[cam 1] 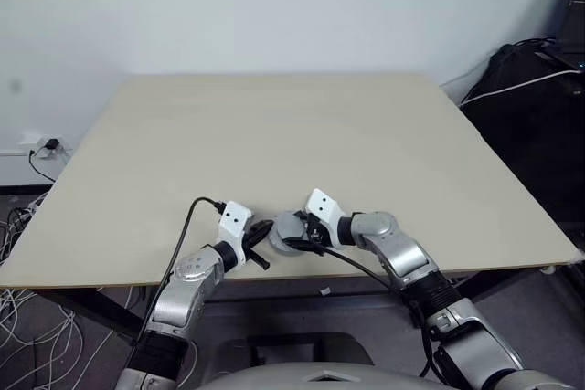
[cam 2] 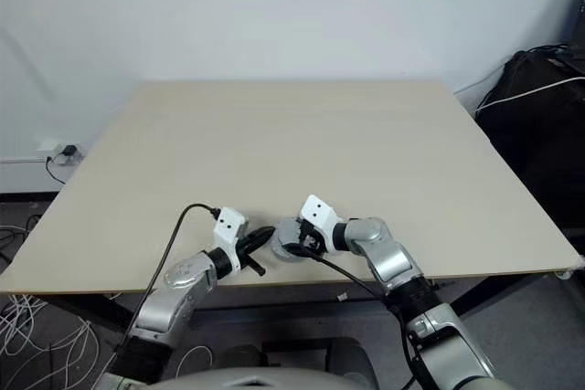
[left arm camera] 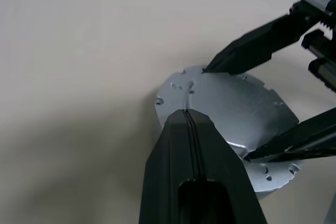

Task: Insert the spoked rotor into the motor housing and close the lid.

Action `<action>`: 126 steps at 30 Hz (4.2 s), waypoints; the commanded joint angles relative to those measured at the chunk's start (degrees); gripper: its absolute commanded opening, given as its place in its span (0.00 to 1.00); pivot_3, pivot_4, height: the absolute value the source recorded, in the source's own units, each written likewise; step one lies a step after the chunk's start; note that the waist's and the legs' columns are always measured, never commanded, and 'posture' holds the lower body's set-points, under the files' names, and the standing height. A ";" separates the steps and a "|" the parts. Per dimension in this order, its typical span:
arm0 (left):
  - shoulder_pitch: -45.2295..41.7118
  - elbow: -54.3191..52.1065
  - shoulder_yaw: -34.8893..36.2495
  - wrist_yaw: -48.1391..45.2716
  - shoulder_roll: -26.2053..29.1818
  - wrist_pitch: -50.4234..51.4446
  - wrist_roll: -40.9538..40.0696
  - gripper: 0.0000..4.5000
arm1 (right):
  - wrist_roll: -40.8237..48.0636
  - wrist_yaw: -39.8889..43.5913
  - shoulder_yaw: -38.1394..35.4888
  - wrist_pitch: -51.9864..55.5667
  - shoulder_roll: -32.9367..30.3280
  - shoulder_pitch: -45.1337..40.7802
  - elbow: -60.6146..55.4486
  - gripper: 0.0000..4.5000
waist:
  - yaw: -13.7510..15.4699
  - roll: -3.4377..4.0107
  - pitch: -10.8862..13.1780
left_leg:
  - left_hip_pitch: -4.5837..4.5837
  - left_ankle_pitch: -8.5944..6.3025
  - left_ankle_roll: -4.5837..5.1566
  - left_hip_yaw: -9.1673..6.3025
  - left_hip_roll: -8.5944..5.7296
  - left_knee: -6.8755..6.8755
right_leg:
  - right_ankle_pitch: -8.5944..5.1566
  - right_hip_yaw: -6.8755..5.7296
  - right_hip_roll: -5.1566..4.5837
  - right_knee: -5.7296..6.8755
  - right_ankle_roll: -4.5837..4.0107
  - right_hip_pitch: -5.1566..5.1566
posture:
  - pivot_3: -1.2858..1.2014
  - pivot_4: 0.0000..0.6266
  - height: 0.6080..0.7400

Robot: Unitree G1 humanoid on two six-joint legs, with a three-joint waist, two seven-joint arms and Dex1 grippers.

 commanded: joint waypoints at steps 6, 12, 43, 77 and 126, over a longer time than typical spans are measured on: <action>-3.80 0.69 -1.70 1.10 -0.91 4.12 0.94 0.00 | -1.22 -0.43 0.81 1.31 0.21 0.53 1.00 0.71 | -0.10 -0.01 0.00 | 0.01 0.01 -0.01 -0.02 0.01 0.00 | 0.00 0.00 0.00 0.00 0.00 0.11 | 0.52 0.00 1.00; -4.80 1.09 -2.61 2.57 -1.53 7.42 1.44 0.00 | -1.32 -0.42 0.82 1.48 0.15 0.74 0.62 0.71 | -0.11 0.00 0.00 | 0.07 0.01 -0.03 -0.06 0.00 0.00 | 0.00 0.00 0.02 -0.01 0.00 0.19 | 0.52 0.00 1.00; -2.90 0.01 -4.90 1.98 -1.45 9.40 2.26 0.00 | -0.54 -0.48 -0.37 1.07 0.77 0.72 -0.86 0.99 | 0.12 0.05 -0.10 | 0.19 0.01 -0.02 -0.20 0.06 -0.06 | -0.03 -0.01 -0.04 -0.09 -0.01 0.31 | 0.52 0.00 1.00; -3.00 0.58 -5.09 0.89 -1.75 8.90 2.28 0.00 | 8.57 0.51 -9.60 10.11 -6.16 3.70 -14.21 0.99 | 0.67 0.00 0.02 | 0.01 -0.02 0.03 -0.25 0.00 -0.13 | -0.12 -0.01 -0.09 -0.16 0.04 0.22 | 0.52 0.00 1.00; -2.87 0.68 -5.09 0.47 -1.61 8.09 2.29 0.00 | 34.54 -26.42 -37.51 56.87 15.40 3.48 -8.44 0.99 | 0.76 0.26 -0.16 | -0.42 -0.02 0.06 -0.23 -0.05 -0.17 | -0.10 0.04 -0.08 -0.13 0.07 -0.16 | 0.52 0.00 1.00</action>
